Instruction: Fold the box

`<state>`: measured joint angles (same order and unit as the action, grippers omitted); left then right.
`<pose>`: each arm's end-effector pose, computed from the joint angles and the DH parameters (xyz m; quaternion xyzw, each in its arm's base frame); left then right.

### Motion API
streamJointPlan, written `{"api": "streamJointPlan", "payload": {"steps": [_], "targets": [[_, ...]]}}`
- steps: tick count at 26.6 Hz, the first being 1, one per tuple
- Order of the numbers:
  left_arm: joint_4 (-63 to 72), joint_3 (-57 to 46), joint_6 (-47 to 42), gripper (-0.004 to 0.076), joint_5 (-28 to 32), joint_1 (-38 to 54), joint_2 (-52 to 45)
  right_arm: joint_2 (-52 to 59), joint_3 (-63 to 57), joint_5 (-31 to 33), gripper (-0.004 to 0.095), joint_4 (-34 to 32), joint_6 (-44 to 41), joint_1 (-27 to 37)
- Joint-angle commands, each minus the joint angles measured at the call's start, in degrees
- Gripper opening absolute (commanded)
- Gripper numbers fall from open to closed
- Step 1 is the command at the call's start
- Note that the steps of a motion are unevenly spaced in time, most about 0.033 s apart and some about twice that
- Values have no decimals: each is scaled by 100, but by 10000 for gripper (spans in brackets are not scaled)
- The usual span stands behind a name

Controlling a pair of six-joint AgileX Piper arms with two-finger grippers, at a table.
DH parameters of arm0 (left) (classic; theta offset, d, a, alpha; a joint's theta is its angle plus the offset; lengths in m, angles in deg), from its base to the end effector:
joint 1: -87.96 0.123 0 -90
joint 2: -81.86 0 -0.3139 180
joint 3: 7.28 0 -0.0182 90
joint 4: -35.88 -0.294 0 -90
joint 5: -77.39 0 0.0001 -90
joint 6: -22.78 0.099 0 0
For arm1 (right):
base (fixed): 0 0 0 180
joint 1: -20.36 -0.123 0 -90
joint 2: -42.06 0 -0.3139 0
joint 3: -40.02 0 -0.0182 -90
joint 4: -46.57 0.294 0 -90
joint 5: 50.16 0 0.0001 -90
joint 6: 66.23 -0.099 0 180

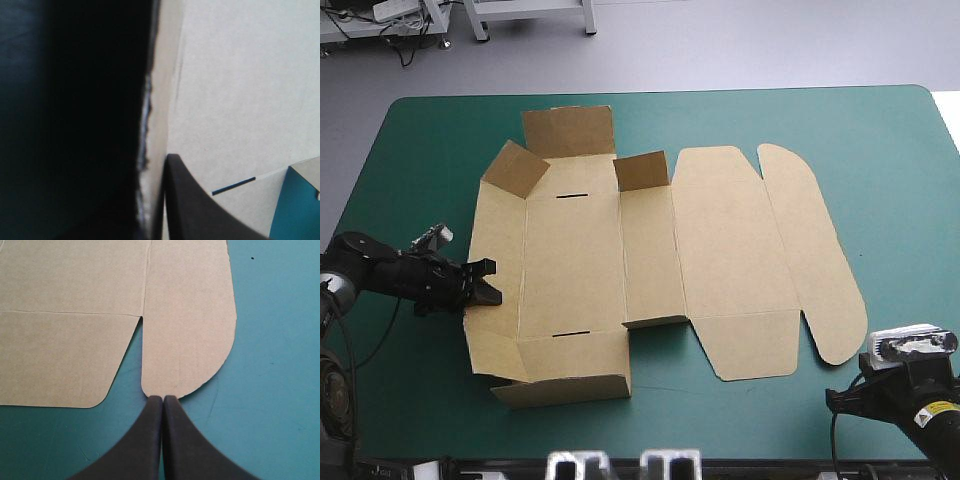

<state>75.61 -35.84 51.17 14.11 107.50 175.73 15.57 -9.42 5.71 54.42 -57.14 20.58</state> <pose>0.2829 0.0404 0.2126 -0.0947 0.9495 -0.2891 0.0772 0.0734 0.0109 0.2868 -0.0585 0.9089 0.0341 0.4115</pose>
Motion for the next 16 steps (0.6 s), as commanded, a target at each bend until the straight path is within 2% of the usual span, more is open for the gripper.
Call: {"api": "streamJointPlan", "payload": {"steps": [1, 5, 7, 8, 12, 16], "targets": [[137, 150, 139, -9, -79, -49, -153, -100, 149, -342, -13, 33, 56, -21], [19, 663, 666, -9, -575, -49, -153, -100, 149, -342, -13, 33, 56, -21], [-61, 1097, 935, -9, -912, -49, -153, -100, 149, -342, -13, 33, 56, -21], [-270, 1645, 1003, -9, -1097, -87, -153, -100, 149, -342, -13, 33, 56, -21], [-962, 2583, 1013, -9, -1097, -359, -153, -100, 149, -342, -13, 33, 56, -21], [-1930, 3409, 1198, -9, -786, -1043, -153, -100, 149, -342, -13, 33, 56, -21]]}}
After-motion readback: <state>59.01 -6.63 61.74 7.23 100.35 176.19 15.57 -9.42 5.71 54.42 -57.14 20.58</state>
